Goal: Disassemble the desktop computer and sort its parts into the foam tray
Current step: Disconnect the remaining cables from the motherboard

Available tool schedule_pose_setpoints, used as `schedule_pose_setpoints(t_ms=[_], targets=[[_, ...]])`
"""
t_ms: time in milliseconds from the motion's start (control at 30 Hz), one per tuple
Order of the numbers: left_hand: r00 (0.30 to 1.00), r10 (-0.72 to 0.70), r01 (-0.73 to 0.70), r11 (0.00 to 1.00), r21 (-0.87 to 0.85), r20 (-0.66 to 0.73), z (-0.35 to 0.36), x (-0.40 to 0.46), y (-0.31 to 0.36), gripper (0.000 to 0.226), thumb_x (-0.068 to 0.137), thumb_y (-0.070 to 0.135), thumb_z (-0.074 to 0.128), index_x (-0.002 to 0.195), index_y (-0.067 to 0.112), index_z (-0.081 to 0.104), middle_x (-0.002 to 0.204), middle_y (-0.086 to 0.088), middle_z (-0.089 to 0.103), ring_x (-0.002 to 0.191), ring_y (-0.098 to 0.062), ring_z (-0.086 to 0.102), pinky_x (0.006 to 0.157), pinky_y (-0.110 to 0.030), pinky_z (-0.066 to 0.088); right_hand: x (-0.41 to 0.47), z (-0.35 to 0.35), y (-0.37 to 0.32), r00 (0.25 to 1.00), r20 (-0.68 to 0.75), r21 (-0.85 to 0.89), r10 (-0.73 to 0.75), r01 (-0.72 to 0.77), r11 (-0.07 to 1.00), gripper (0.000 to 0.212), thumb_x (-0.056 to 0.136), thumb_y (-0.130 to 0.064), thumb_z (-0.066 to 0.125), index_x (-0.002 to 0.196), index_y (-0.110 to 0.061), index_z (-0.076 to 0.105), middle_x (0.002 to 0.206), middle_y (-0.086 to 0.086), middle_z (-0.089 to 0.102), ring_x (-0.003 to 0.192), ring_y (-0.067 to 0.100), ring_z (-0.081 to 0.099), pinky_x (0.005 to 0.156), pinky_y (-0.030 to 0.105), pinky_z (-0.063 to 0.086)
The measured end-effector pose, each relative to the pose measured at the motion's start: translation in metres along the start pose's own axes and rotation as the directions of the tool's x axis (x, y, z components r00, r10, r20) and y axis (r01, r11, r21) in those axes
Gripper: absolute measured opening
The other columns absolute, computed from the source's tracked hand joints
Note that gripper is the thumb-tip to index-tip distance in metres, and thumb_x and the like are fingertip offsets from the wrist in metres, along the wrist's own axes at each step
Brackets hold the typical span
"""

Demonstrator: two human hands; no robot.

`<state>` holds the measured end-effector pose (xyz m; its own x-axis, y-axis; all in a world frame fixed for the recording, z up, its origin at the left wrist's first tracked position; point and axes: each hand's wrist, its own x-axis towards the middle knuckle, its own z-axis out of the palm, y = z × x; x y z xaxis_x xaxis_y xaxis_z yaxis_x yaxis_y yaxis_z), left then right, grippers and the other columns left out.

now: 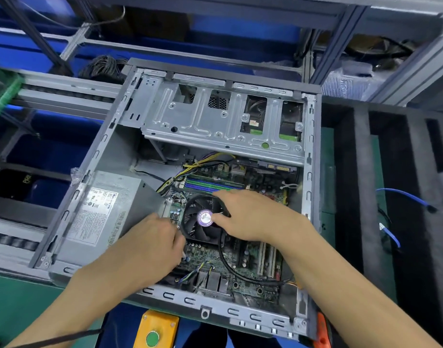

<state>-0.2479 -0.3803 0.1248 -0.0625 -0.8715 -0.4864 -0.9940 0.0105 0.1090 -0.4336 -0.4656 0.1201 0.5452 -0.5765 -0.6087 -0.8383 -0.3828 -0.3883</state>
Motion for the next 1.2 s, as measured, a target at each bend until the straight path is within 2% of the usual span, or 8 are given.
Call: schedule_pose_setpoints(t_ms=[67,200,333,467,600,933,1033,1200], targets=[[1.000,0.010,-0.011,0.999,-0.050,-0.020,0.001,-0.004,0.001,0.036,0.102,0.026,0.034,0.075,0.015,0.055,0.082,0.002,0.061,0.085,-0.013,0.052,0.084,-0.024,0.041,0.002,0.001,0.001,1.000,-0.007,-0.002,0.009,-0.009,1.000,0.056,0.105,-0.045,0.042,0.151,-0.014,0.037,0.143,0.013,0.055,0.129,0.034,0.052,0.105,0.046,0.046],[0.998,-0.064,0.063,0.988,-0.144,0.002,0.000,-0.002,-0.003,0.036,0.098,0.032,0.043,0.069,0.015,0.057,0.072,0.004,0.058,0.062,-0.007,0.055,0.062,-0.027,0.042,0.004,0.002,0.002,1.000,-0.015,0.004,0.011,-0.011,1.000,0.055,0.105,-0.045,0.042,0.150,-0.014,0.038,0.135,0.014,0.060,0.123,0.035,0.056,0.100,0.047,0.050],[0.994,-0.019,0.041,0.978,-0.203,0.110,0.002,0.004,-0.007,0.035,0.099,0.031,0.046,0.074,0.008,0.055,0.084,0.002,0.052,0.074,-0.015,0.057,0.077,-0.037,0.048,0.005,0.004,0.002,0.999,-0.026,-0.001,0.020,-0.020,1.000,0.056,0.104,-0.045,0.043,0.151,-0.015,0.039,0.128,0.014,0.062,0.120,0.035,0.057,0.097,0.044,0.051],[0.984,0.004,0.038,0.972,-0.234,0.176,0.005,0.010,-0.011,0.036,0.103,0.030,0.042,0.074,0.010,0.049,0.083,0.001,0.049,0.070,-0.010,0.050,0.070,-0.033,0.038,0.006,0.004,0.002,0.999,-0.023,-0.004,0.032,-0.032,0.999,0.058,0.104,-0.046,0.043,0.152,-0.015,0.038,0.130,0.014,0.061,0.122,0.036,0.056,0.097,0.042,0.050],[0.969,0.020,0.045,0.966,-0.255,0.246,0.009,0.013,-0.012,0.033,0.106,0.030,0.037,0.076,0.019,0.043,0.086,0.003,0.048,0.078,-0.011,0.050,0.076,-0.029,0.034,0.006,0.004,0.002,0.999,-0.024,0.000,0.039,-0.039,0.999,0.060,0.104,-0.047,0.043,0.155,-0.016,0.033,0.137,0.015,0.058,0.125,0.036,0.055,0.096,0.041,0.048],[0.945,-0.045,0.140,0.951,-0.275,0.325,0.004,0.013,-0.009,0.030,0.106,0.028,0.036,0.090,0.012,0.054,0.096,-0.002,0.057,0.091,-0.017,0.055,0.076,-0.030,0.037,0.007,0.003,0.001,0.999,-0.019,-0.002,0.040,-0.040,0.999,0.061,0.105,-0.044,0.042,0.157,-0.015,0.031,0.138,0.014,0.058,0.124,0.035,0.055,0.096,0.039,0.048],[0.942,-0.070,0.170,0.942,-0.288,0.328,0.002,0.013,-0.007,0.029,0.105,0.028,0.035,0.085,0.017,0.052,0.091,0.000,0.056,0.090,-0.017,0.055,0.075,-0.030,0.037,0.007,0.003,0.001,0.999,-0.014,-0.001,0.047,-0.047,0.999,0.058,0.105,-0.045,0.042,0.153,-0.012,0.037,0.137,0.015,0.057,0.124,0.035,0.055,0.097,0.041,0.049],[0.947,-0.076,0.136,0.975,-0.177,0.311,0.001,0.012,0.001,0.033,0.106,0.023,0.029,0.091,0.010,0.055,0.091,-0.003,0.057,0.092,-0.021,0.055,0.081,-0.030,0.042,0.010,0.004,0.001,0.998,-0.015,-0.006,0.064,-0.064,0.998,0.055,0.105,-0.047,0.042,0.148,-0.012,0.043,0.134,0.014,0.057,0.121,0.035,0.055,0.095,0.041,0.049]])
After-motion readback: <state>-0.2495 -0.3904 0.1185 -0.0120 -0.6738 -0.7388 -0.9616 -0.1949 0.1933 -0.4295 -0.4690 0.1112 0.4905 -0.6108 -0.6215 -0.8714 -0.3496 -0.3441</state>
